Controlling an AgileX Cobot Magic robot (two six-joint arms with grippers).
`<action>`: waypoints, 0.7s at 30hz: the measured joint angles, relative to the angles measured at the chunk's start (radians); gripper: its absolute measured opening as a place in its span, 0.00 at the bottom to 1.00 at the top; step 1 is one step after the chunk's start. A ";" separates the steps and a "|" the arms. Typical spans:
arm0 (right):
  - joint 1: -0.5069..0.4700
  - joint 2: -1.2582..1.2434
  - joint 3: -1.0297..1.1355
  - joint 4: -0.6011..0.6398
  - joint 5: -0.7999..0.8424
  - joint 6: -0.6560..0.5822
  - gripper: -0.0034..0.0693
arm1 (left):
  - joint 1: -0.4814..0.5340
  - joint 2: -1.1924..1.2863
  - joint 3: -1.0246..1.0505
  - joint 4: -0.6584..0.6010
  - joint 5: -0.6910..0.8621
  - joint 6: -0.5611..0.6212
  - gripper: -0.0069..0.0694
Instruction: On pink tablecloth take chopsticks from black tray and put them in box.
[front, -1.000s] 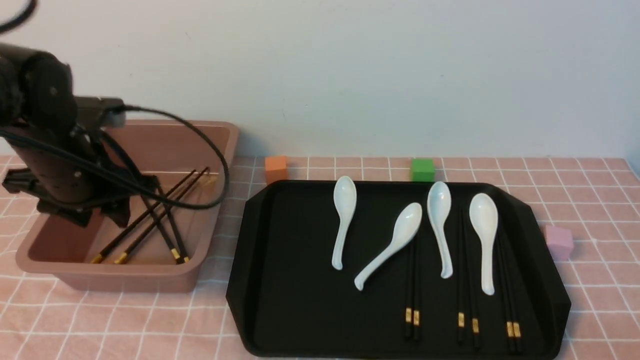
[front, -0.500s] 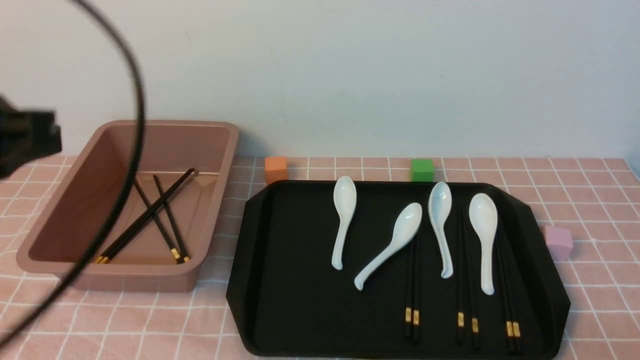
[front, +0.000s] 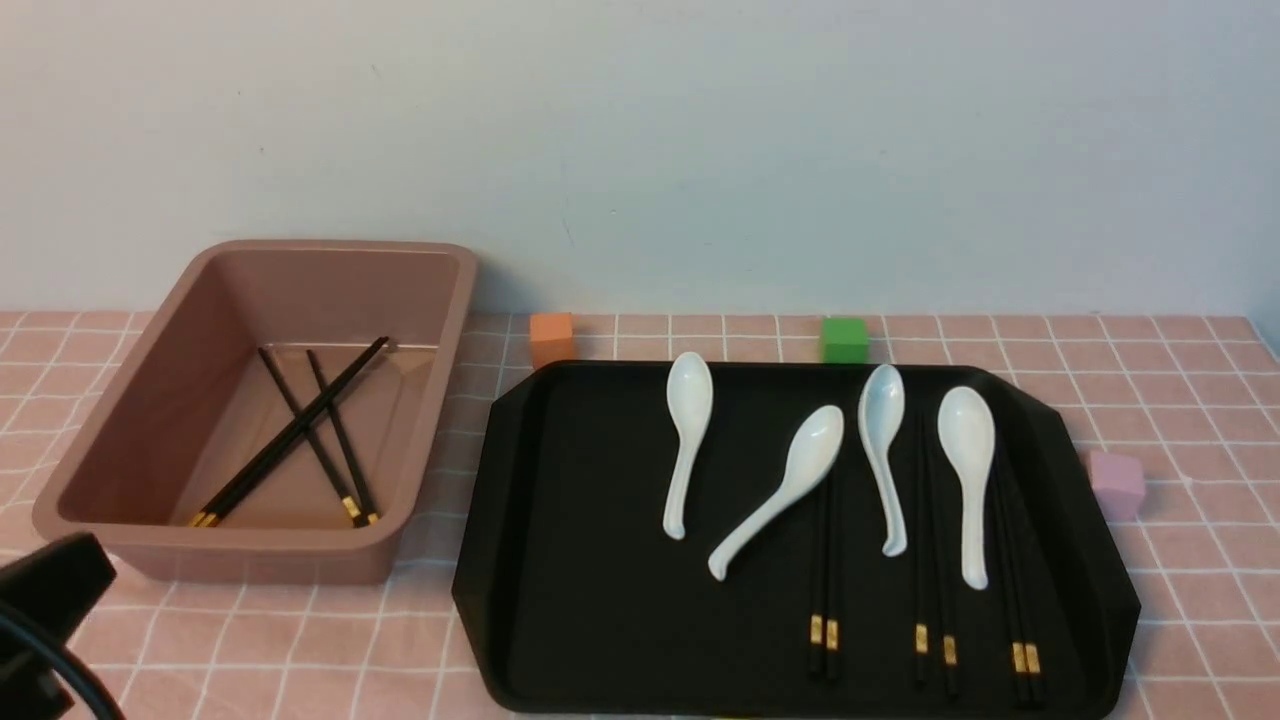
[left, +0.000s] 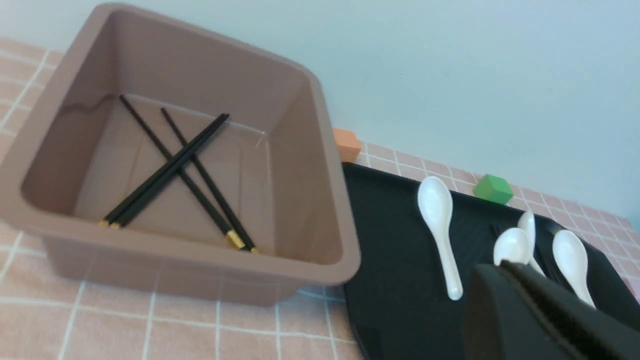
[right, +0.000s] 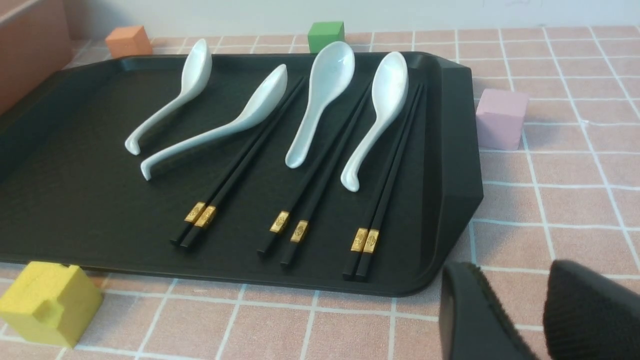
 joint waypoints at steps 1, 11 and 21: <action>0.000 0.000 0.000 0.000 0.000 0.000 0.38 | 0.000 0.000 0.013 -0.006 -0.006 0.001 0.07; 0.000 0.000 0.000 0.000 0.000 0.000 0.38 | 0.000 0.000 0.091 -0.017 -0.024 0.004 0.07; 0.000 0.000 0.000 0.000 0.000 0.000 0.38 | 0.003 -0.147 0.101 0.168 -0.069 0.045 0.07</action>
